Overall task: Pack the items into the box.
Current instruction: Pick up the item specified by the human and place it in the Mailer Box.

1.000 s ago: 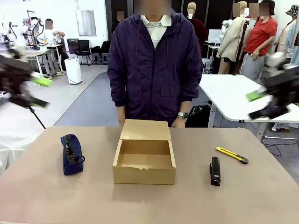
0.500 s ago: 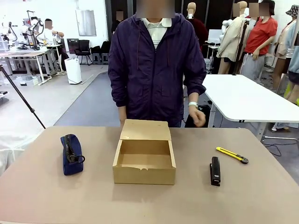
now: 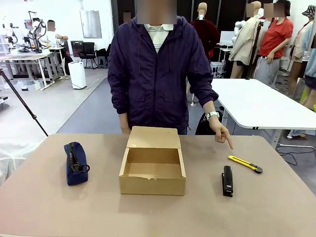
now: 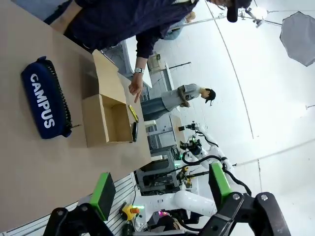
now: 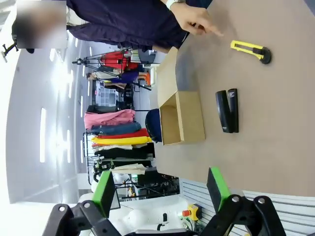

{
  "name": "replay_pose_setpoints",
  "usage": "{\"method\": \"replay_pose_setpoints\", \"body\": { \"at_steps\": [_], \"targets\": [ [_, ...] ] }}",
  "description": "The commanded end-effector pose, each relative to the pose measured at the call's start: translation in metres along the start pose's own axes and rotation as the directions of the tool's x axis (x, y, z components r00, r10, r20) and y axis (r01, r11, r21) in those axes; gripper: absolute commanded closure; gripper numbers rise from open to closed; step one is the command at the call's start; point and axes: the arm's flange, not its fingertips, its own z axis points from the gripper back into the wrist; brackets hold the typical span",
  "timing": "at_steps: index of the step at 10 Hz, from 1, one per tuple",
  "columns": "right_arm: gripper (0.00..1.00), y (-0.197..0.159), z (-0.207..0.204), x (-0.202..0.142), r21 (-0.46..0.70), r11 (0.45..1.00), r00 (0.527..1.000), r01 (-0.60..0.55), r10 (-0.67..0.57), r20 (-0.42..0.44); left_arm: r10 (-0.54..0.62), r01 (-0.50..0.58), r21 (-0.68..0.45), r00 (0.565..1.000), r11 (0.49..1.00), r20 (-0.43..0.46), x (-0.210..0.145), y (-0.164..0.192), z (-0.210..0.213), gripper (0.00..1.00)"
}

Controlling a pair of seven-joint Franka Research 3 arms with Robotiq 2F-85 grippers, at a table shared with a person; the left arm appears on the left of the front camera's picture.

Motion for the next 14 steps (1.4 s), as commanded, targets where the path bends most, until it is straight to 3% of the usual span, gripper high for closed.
{"method": "replay_pose_setpoints", "body": {
  "at_steps": [1,6,7,8,9,10,11,12,13,14],
  "targets": [
    [0.0,0.004,0.004,0.001,0.024,1.0,1.0,-0.004,0.004,0.009,-0.004,0.004,-0.024,1.0,1.0,0.007,0.0,-0.004,0.002,0.0],
    [0.0,0.002,0.002,0.0,-0.002,1.0,1.0,-0.002,0.002,0.002,-0.004,0.004,-0.024,1.0,1.0,0.007,0.0,-0.004,0.002,0.0],
    [0.0,0.024,-0.03,0.015,-0.183,0.979,0.993,-0.093,0.078,-0.088,-0.004,0.004,-0.024,1.0,1.0,0.007,0.0,-0.004,0.002,0.0],
    [0.0,0.05,-0.079,0.037,-0.399,0.892,0.973,-0.21,0.15,-0.178,-0.004,0.004,-0.024,1.0,1.0,0.007,0.0,-0.004,0.002,0.0],
    [0.0,0.07,-0.126,0.052,-0.599,0.739,0.949,-0.308,0.196,-0.246,-0.004,0.004,-0.024,1.0,1.0,0.007,0.0,-0.004,0.002,0.0],
    [0.0,0.081,-0.168,0.053,-0.688,0.567,0.89,-0.454,0.244,-0.386,-0.004,0.004,-0.024,1.0,1.0,0.007,0.0,-0.004,0.002,0.0],
    [0.0,0.088,-0.204,0.051,-0.747,0.383,0.839,-0.543,0.284,-0.464,-0.004,0.004,-0.024,1.0,1.0,0.007,0.0,-0.004,0.002,0.0],
    [0.0,0.09,-0.236,0.045,-0.754,0.232,0.781,-0.614,0.314,-0.54,-0.004,0.004,-0.024,1.0,1.0,0.007,0.0,-0.004,0.002,0.0],
    [0.0,0.089,-0.262,0.038,-0.734,0.143,0.73,-0.665,0.335,-0.596,-0.004,0.004,-0.024,1.0,1.0,0.007,0.0,-0.004,0.002,0.0],
    [0.0,0.087,-0.275,0.034,-0.739,0.064,0.709,-0.671,0.347,-0.614,-0.004,0.004,-0.024,1.0,1.0,0.007,0.0,-0.004,0.002,0.0]
  ]
}}
